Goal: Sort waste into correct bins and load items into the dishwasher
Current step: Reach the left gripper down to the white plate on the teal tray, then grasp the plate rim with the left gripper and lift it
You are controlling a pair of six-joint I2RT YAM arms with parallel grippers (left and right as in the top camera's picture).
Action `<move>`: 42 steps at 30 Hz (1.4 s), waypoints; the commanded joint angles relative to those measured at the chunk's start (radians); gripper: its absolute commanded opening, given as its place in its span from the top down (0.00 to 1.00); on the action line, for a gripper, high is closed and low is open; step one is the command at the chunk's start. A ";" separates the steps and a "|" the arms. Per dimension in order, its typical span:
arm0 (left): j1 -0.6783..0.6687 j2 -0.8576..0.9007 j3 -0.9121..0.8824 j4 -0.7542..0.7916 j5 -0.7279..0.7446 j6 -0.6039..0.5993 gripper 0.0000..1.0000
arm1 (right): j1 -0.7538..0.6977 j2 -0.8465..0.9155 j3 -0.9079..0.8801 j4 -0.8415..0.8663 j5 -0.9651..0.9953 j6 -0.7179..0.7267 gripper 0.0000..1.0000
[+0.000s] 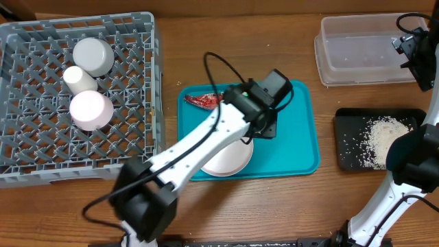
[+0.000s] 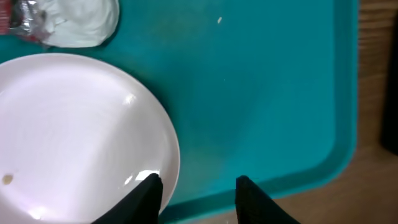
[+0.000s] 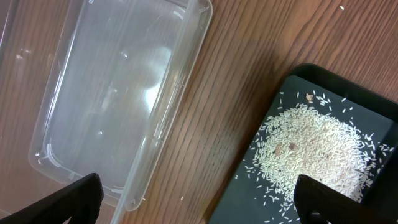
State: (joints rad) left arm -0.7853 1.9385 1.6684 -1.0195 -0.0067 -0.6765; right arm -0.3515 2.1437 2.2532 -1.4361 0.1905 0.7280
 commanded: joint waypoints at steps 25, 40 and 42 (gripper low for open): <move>0.018 0.266 0.064 -0.053 0.172 0.034 0.96 | 0.002 -0.038 0.025 0.003 0.015 -0.007 0.00; 0.228 -0.098 0.399 -0.358 0.216 0.304 0.96 | 0.002 -0.038 0.025 0.003 0.015 -0.007 0.00; 0.289 -0.153 0.399 -0.327 0.221 0.336 0.96 | 0.002 -0.038 0.025 0.003 0.014 -0.007 0.00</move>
State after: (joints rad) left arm -0.5739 1.8690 2.0441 -1.3624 0.2024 -0.4278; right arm -0.3515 2.1437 2.2532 -1.4357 0.1905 0.7277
